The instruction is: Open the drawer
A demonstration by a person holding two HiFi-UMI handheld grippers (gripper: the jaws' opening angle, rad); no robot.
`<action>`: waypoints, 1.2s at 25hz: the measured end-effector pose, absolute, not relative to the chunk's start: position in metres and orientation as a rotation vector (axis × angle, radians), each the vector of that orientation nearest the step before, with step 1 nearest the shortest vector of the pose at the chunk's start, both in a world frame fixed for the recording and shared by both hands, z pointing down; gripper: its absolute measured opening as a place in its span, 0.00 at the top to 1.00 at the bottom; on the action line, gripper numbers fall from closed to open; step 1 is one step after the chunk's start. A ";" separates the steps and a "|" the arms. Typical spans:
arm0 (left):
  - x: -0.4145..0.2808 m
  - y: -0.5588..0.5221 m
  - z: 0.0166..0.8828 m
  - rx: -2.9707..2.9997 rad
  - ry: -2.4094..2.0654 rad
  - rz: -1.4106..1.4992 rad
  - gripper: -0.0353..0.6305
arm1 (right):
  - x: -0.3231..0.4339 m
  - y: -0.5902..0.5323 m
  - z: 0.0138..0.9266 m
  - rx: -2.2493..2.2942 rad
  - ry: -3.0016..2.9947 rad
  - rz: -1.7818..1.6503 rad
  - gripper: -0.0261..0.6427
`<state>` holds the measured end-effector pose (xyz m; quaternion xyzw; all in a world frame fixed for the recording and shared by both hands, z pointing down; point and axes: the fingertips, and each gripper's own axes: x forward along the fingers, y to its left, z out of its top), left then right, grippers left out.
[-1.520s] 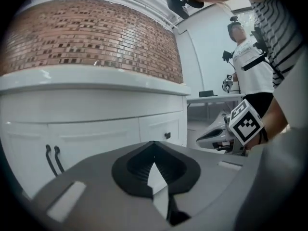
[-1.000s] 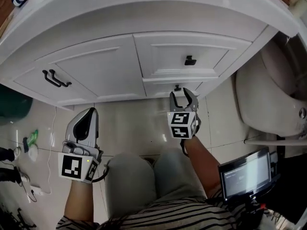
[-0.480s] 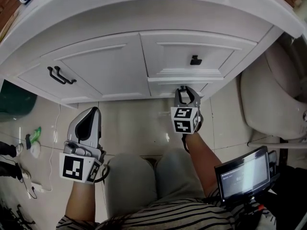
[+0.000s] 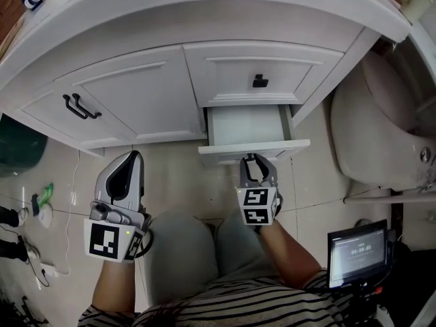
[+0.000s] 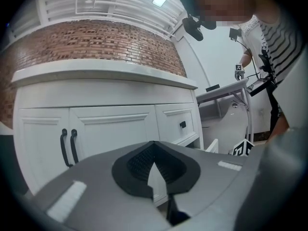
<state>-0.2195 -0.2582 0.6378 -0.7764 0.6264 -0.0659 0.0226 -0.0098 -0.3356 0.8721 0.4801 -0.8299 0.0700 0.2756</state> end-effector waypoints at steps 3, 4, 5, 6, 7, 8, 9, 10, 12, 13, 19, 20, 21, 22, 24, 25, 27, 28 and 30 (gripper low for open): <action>-0.215 -0.254 0.637 -2.405 1.954 -0.183 0.92 | -0.002 -0.307 0.872 1.263 -2.223 0.244 0.78; -0.215 -0.252 0.637 -2.402 1.963 -0.172 0.92 | 0.000 -0.298 0.873 1.256 -2.217 0.259 0.78; -0.214 -0.251 0.637 -2.400 1.973 -0.161 0.92 | 0.003 -0.290 0.874 1.249 -2.212 0.270 0.78; -0.213 -0.249 0.638 -2.401 1.986 -0.150 0.92 | 0.005 -0.281 0.874 1.241 -2.206 0.279 0.78; -0.213 -0.248 0.640 -2.406 1.998 -0.139 0.92 | 0.008 -0.274 0.875 1.232 -2.201 0.286 0.78; -0.212 -0.246 0.641 -2.411 2.009 -0.129 0.92 | 0.010 -0.266 0.875 1.221 -2.197 0.295 0.78; -0.211 -0.245 0.642 -2.415 2.016 -0.120 0.92 | 0.011 -0.260 0.874 1.209 -2.195 0.302 0.78; -0.210 -0.244 0.642 -2.417 2.021 -0.112 0.92 | 0.012 -0.255 0.874 1.197 -2.194 0.306 0.78; -0.208 -0.243 0.641 -2.411 2.026 -0.099 0.92 | 0.013 -0.250 0.874 1.181 -2.192 0.301 0.78; -0.206 -0.243 0.640 -2.407 2.027 -0.094 0.92 | 0.014 -0.249 0.874 1.177 -2.191 0.296 0.78; -0.200 -0.243 0.636 -2.400 2.027 -0.087 0.92 | 0.015 -0.248 0.876 1.173 -2.205 0.301 0.78; -0.199 -0.246 0.635 -2.401 2.023 -0.096 0.92 | 0.015 -0.248 0.877 1.177 -2.202 0.313 0.78; -0.198 -0.249 0.635 -2.406 2.018 -0.108 0.92 | 0.015 -0.248 0.877 1.181 -2.192 0.328 0.77; -0.197 -0.252 0.633 -2.412 2.014 -0.121 0.92 | 0.016 -0.248 0.877 1.182 -2.176 0.347 0.77; -0.194 -0.262 0.625 -2.432 2.012 -0.146 0.92 | 0.016 -0.248 0.870 1.182 -2.143 0.404 0.77; -0.192 -0.267 0.617 -2.451 2.011 -0.153 0.92 | 0.016 -0.249 0.859 1.185 -2.137 0.442 0.77; -0.184 -0.273 0.592 -2.507 1.998 -0.148 0.92 | 0.016 -0.246 0.820 1.192 -2.149 0.508 0.79; -0.179 -0.274 0.575 -2.535 1.984 -0.140 0.92 | 0.016 -0.242 0.794 1.194 -2.162 0.524 0.79; -0.170 -0.270 0.536 -2.573 1.957 -0.134 0.92 | 0.019 -0.233 0.742 1.201 -2.184 0.546 0.79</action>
